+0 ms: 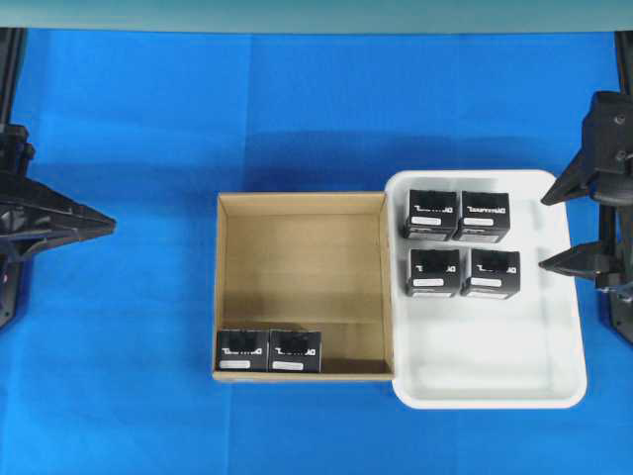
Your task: Pick the box from inside the cardboard box.
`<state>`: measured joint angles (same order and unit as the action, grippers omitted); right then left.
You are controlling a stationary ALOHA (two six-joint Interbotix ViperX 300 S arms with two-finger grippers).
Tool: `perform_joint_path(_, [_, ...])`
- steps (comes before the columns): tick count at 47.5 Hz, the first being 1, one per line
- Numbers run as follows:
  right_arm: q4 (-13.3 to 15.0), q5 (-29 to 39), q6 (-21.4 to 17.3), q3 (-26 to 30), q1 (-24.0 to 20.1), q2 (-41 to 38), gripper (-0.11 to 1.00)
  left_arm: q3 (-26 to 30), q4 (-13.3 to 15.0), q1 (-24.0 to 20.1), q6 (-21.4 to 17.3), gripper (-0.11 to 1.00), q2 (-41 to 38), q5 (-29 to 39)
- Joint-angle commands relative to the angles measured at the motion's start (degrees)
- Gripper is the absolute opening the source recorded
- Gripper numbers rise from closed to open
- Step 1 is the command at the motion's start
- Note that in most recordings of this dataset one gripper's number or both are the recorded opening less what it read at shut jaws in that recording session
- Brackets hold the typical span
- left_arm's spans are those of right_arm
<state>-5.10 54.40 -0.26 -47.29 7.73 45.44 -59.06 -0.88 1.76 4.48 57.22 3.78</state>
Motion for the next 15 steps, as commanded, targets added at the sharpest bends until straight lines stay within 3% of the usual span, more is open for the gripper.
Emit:
perform_joint_path(1, [0.1,-0.7,-0.1,0.4,0.0,-0.2,0.96,1.7,-0.2,0.1,0.0,-0.07,-0.4,-0.4])
perform_joint_path(15, [0.1,-0.8,-0.1,0.0,-0.1,0.0,0.96,1.7,-0.2,0.4,0.0,-0.07,-0.4,-0.4])
